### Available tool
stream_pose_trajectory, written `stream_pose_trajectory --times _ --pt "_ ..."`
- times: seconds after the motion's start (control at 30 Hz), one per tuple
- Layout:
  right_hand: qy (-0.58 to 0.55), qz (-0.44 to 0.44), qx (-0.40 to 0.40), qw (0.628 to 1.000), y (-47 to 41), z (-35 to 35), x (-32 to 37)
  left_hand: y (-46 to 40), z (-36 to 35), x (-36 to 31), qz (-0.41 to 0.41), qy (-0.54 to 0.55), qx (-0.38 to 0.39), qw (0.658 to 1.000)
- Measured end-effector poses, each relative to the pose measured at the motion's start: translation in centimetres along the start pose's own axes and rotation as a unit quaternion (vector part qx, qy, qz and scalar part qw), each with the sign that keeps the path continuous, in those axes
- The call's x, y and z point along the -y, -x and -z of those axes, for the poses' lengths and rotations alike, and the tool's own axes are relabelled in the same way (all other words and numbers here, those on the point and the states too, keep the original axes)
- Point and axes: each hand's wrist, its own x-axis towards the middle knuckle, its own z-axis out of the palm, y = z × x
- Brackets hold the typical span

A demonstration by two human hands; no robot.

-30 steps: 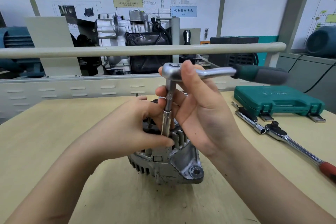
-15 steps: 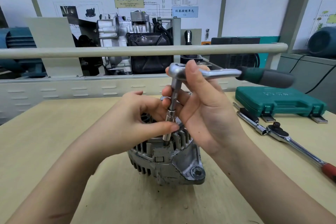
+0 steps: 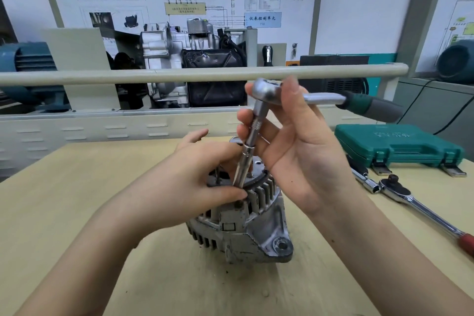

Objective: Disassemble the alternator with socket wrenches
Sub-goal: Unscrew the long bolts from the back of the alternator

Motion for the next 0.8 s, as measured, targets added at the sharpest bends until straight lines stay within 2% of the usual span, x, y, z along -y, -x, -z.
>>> stream_pose_trajectory --times 0.13,0.27,0.4,0.47,0.53,0.67,0.73,0.8 --pt "-0.013 0.023 0.000 1.000 -0.2 -0.1 0.9 -0.1 0.4 0.1 -0.001 0.104 -0.031 0.994" --pt "-0.030 0.060 -0.016 0.998 -0.2 -0.2 2.7 -0.2 1.3 0.8 0.065 0.265 -0.121 0.954" --pt "-0.047 0.099 -0.041 0.993 -0.3 0.0 4.6 0.3 3.6 3.4 0.140 0.286 -0.203 0.926" --pt "-0.050 0.109 -0.057 0.991 -0.4 0.0 5.0 0.8 4.3 5.9 0.212 0.212 -0.168 0.939" --pt "-0.049 0.112 -0.068 0.990 -0.4 -0.1 5.1 1.3 3.8 8.9 0.295 0.097 -0.081 0.947" --pt "-0.033 0.104 -0.062 0.992 -0.3 -0.2 4.9 2.5 0.5 14.3 0.440 -0.018 0.091 0.893" --pt "-0.034 0.101 -0.053 0.993 -0.2 -0.2 4.8 3.1 -0.6 15.8 0.482 -0.033 0.150 0.863" --pt "-0.034 0.099 -0.045 0.994 -0.1 -0.4 4.8 3.6 -1.0 16.8 0.496 -0.037 0.182 0.848"
